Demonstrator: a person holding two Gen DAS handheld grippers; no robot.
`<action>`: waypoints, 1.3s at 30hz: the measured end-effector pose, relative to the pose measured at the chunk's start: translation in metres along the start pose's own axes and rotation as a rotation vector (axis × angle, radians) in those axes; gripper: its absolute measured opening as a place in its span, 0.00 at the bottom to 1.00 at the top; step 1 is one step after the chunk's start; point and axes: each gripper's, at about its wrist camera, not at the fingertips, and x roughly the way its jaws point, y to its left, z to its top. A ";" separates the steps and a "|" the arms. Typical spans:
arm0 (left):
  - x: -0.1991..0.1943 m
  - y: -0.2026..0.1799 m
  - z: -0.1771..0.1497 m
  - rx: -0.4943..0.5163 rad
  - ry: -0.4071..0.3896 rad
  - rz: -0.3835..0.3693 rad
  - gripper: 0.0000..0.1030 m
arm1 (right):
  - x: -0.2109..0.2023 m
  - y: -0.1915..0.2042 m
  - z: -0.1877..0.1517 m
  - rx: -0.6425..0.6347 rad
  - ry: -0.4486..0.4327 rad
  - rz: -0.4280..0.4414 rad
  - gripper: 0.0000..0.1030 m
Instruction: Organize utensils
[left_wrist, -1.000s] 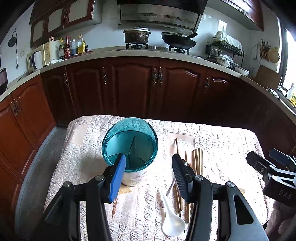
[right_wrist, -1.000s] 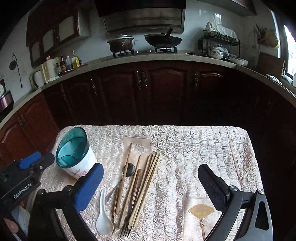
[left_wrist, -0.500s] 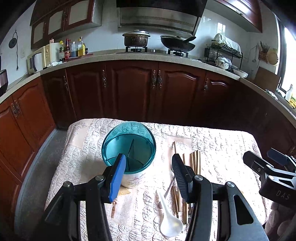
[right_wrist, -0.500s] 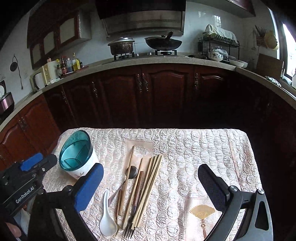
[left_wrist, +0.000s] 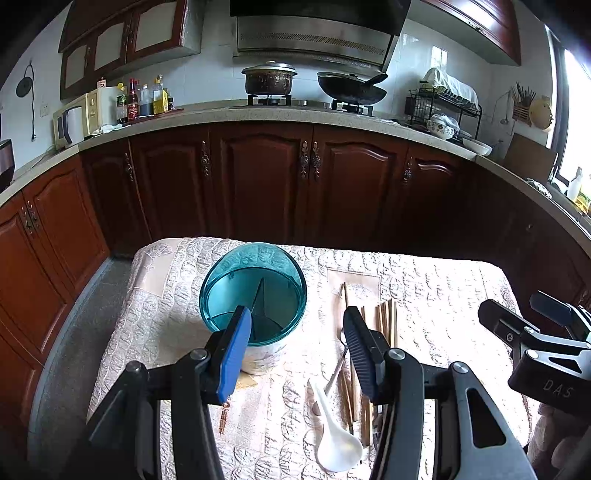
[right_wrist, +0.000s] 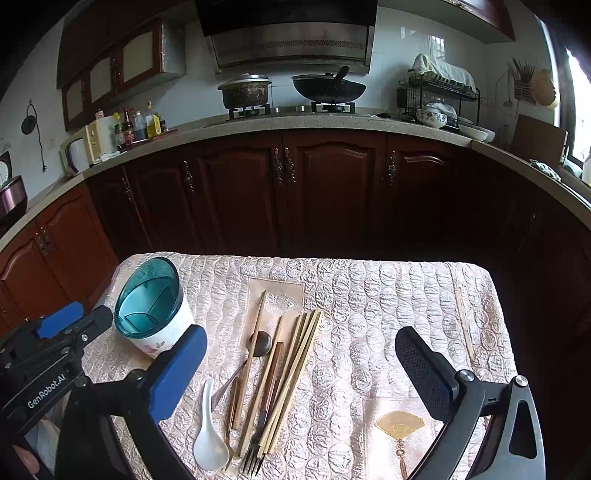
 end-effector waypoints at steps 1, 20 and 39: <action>0.000 0.000 0.000 0.000 0.000 0.000 0.51 | 0.000 0.000 0.000 -0.001 0.001 0.000 1.00; 0.001 0.000 -0.002 -0.005 0.009 -0.006 0.51 | 0.002 -0.001 -0.002 -0.004 0.007 -0.004 1.00; 0.002 0.000 -0.002 -0.005 0.013 -0.003 0.51 | 0.004 -0.004 0.000 0.002 0.004 -0.013 1.00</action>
